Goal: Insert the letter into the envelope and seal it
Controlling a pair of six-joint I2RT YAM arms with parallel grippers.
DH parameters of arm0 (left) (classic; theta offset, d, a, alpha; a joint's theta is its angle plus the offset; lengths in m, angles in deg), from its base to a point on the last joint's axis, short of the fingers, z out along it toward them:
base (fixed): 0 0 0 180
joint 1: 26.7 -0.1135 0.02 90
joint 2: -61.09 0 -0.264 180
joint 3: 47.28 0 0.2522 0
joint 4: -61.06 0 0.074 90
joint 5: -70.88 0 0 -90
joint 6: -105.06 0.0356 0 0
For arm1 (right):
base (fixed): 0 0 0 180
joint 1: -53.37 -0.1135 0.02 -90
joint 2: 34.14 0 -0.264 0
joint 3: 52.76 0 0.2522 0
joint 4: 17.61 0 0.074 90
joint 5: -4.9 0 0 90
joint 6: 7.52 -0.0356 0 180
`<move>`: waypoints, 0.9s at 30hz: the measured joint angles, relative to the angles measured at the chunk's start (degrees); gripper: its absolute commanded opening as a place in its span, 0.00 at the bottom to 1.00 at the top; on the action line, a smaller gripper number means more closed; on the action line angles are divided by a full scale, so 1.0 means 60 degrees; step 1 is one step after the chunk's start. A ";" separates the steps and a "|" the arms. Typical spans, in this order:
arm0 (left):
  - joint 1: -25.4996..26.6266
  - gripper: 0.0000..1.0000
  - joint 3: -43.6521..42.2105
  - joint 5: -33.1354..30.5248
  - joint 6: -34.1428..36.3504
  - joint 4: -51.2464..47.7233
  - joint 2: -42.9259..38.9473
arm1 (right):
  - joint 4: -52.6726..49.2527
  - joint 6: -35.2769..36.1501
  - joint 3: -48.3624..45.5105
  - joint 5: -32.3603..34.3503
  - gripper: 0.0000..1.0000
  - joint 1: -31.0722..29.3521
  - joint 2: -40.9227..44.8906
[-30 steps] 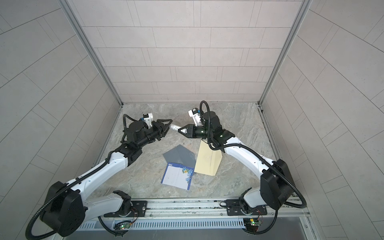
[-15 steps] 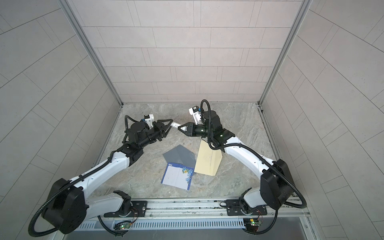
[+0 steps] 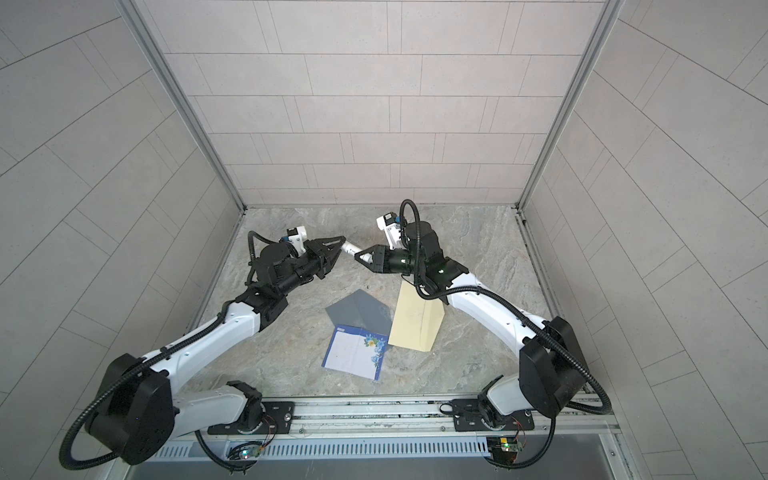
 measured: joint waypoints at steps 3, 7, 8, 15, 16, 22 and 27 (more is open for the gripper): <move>0.0007 0.00 -0.0007 -0.0168 -0.0011 -0.0004 -0.0036 | 0.0124 0.0000 -0.0051 0.0058 0.00 -0.0018 0.0000; 0.0066 0.00 -0.0211 -0.0754 -0.0044 0.0080 -0.0211 | 0.0401 0.0004 -0.0251 0.0055 0.00 -0.0047 0.0015; 0.0095 0.00 -0.0259 -0.0852 -0.0047 0.0106 -0.0244 | 0.0452 0.0004 -0.0310 0.0058 0.00 -0.0055 0.0036; -0.0127 0.00 -0.0211 -0.1494 0.0291 0.0226 -0.0262 | 0.0339 0.0022 -0.0987 0.0240 0.00 0.0000 0.0776; -0.0204 0.00 -0.0113 -0.1581 0.0375 0.0237 -0.0244 | 0.0237 0.0040 -0.1056 0.0255 0.00 0.0029 0.0885; -0.0357 0.00 0.0433 -0.1705 0.1195 0.0073 0.0080 | -0.0506 0.0259 -0.1370 0.0495 0.00 0.0149 0.1337; -0.0259 0.00 0.0688 -0.2000 0.2863 -0.1690 0.0273 | -0.1279 0.0579 -0.1450 0.0903 0.00 0.0251 0.1588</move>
